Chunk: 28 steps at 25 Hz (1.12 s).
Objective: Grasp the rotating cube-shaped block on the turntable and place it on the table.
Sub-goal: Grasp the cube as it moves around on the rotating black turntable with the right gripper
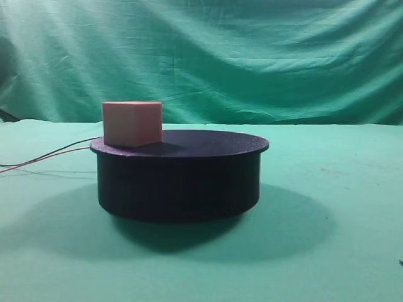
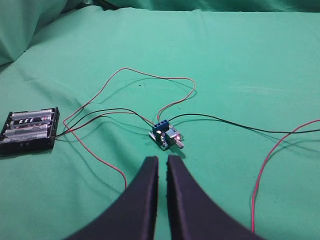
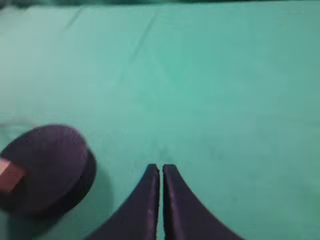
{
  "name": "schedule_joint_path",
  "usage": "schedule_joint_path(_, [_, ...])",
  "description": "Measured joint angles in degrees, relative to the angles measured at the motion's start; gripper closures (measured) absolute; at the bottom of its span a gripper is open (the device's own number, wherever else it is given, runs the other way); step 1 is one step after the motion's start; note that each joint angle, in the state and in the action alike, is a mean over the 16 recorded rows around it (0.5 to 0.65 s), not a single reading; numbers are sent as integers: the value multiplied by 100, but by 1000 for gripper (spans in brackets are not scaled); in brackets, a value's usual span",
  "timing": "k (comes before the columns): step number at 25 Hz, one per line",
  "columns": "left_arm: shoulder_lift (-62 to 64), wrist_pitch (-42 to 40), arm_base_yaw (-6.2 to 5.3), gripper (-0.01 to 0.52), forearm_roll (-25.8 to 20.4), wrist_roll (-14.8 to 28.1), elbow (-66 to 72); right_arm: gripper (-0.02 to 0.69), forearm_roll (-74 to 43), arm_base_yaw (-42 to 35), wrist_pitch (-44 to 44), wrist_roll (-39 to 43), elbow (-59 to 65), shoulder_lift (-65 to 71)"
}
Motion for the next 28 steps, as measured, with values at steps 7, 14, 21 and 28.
schedule_joint_path(7, [0, 0, 0, 514, 0, 0, 0, 606, 289, 1414, 132, -793, -831, 1944])
schedule_joint_path(14, [0, 0, 0, 514, 0, 0, 0, 370, 369, 2251, 108, -902, -1762, 3683])
schedule_joint_path(21, [0, 0, 0, 514, 0, 0, 0, 138, 553, 2424, 336, -915, -2496, 4754])
schedule_joint_path(28, [0, 0, 0, 514, 0, 0, 0, 164, 703, 2438, 365, -914, -2734, 5294])
